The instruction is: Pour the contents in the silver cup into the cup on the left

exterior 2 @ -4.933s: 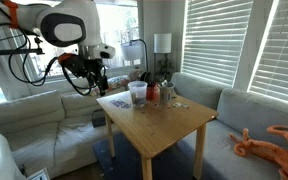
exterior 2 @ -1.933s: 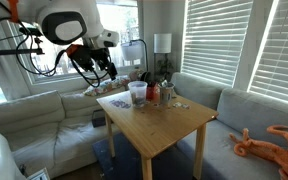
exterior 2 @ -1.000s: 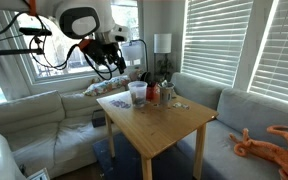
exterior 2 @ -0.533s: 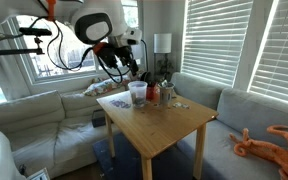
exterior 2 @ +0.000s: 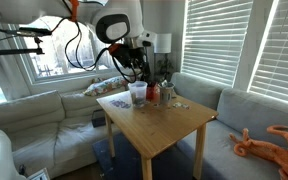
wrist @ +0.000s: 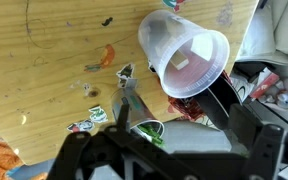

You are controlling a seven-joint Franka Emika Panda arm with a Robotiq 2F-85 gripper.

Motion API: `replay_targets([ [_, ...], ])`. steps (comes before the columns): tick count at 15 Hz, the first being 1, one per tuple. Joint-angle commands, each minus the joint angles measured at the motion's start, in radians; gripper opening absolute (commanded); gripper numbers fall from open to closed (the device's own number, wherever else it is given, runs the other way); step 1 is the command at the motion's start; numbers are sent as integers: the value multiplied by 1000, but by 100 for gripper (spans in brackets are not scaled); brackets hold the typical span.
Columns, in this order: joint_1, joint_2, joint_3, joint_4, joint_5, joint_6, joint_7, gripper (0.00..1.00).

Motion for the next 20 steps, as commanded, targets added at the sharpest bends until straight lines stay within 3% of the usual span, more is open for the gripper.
replay_targets([
  [1, -5, -1, 3, 3, 1, -4, -1, 100],
  [12, -5, -3, 3, 3, 1, -4, -1, 100],
  [14, -14, 18, 6, 17, 3, 99, 23, 100],
  [17, -8, 75, -13, 75, 22, 155, -3, 100],
  [20, 0, 169, -15, 191, 17, 122, -23, 100],
])
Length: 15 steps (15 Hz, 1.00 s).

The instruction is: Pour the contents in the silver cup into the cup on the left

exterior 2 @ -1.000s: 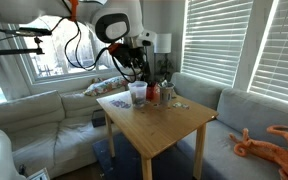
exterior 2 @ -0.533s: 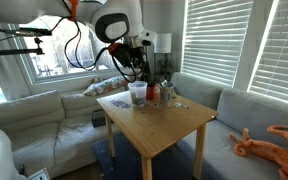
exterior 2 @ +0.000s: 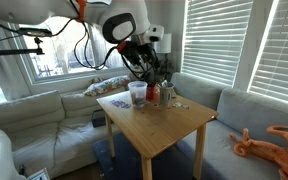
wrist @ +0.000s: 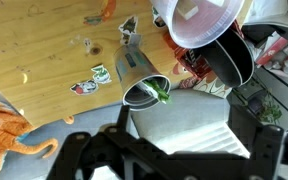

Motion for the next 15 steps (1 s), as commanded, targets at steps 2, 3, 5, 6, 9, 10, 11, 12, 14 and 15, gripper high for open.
replay_targets([
  [2, 5, 172, 6, 211, 8, -64, -42, 100],
  [3, 3, 205, 9, 252, 2, -85, -56, 100],
  [5, -4, 258, 21, 323, -8, -125, -60, 100],
  [6, -9, 189, 25, 219, -3, -68, -44, 100],
  [9, -12, 249, 31, 289, -4, -91, -51, 100],
  [10, -13, 254, 31, 297, -5, -93, -52, 100],
  [11, -13, 255, 31, 299, -5, -94, -52, 100],
  [12, -13, 255, 31, 300, -5, -94, -52, 100],
  [14, -22, 284, 22, 315, -22, -125, -17, 100],
  [15, -29, 305, 13, 322, -128, -145, 48, 100],
])
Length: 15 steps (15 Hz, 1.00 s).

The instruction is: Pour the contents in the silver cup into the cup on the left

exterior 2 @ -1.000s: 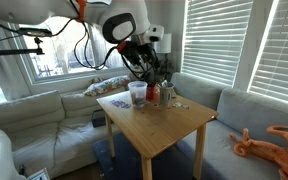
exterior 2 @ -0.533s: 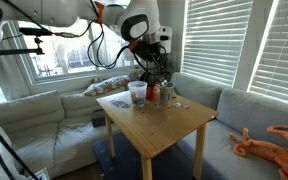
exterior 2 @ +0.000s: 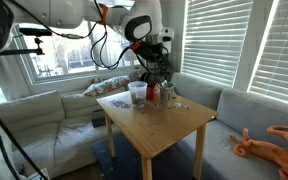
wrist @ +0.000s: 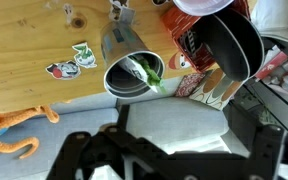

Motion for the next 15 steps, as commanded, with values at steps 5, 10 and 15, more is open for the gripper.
replay_targets([
  [5, -55, 141, -11, 104, -217, -106, 143, 100],
  [10, -73, 275, -2, 253, -174, -154, 96, 100],
  [15, -95, 400, 22, 402, -137, -210, 64, 92],
])
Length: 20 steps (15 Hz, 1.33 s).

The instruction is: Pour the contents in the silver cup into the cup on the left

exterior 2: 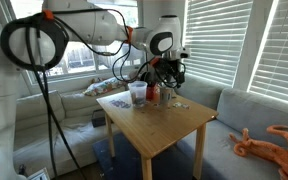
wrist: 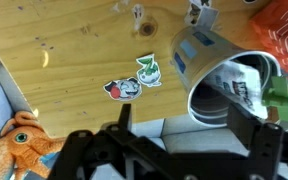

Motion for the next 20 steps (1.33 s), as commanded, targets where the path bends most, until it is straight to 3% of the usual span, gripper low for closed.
replay_targets([
  [1, -31, 109, 33, 155, 45, -81, -34, 89],
  [2, -33, 128, 38, 179, 46, -100, -35, 89],
  [4, -35, 160, 43, 218, 40, -144, -34, 64],
  [6, -39, 185, 48, 248, 40, -176, -30, 56],
  [13, -42, 210, 45, 295, 27, -215, -19, 6],
  [15, -39, 212, 44, 304, 20, -223, -16, 0],
  [20, -31, 194, 51, 304, 40, -221, -27, 1],
])
